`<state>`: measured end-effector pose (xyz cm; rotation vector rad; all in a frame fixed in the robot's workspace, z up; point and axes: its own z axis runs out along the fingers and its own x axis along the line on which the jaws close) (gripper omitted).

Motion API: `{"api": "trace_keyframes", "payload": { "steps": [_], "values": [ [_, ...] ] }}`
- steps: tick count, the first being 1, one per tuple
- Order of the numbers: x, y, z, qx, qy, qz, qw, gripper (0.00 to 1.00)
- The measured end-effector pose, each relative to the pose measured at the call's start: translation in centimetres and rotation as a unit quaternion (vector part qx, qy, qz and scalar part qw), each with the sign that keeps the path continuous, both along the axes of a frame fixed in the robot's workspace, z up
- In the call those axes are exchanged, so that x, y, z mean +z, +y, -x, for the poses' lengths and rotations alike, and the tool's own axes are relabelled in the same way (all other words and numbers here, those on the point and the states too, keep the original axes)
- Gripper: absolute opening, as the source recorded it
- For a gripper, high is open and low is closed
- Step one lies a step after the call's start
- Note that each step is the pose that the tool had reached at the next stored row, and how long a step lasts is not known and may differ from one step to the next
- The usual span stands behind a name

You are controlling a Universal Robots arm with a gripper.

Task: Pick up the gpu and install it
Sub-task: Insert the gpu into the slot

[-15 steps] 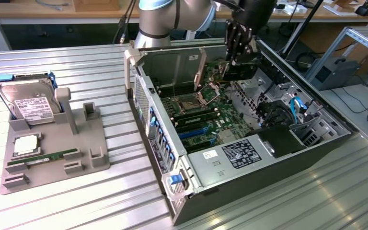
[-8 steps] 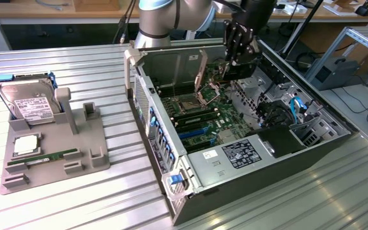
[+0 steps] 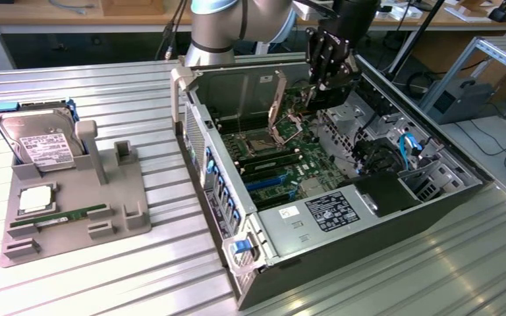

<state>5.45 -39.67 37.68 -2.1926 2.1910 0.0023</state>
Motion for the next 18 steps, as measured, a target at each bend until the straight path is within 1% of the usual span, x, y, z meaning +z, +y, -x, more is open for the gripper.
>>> {"api": "trace_keyframes", "payload": {
  "steps": [6,18],
  "values": [
    [-0.19,-0.03,0.01,0.0,0.0,-0.0001,1.0,0.27],
    [-0.98,-0.41,0.06,0.003,0.0,0.0,1.0,0.27]
  ]
}}
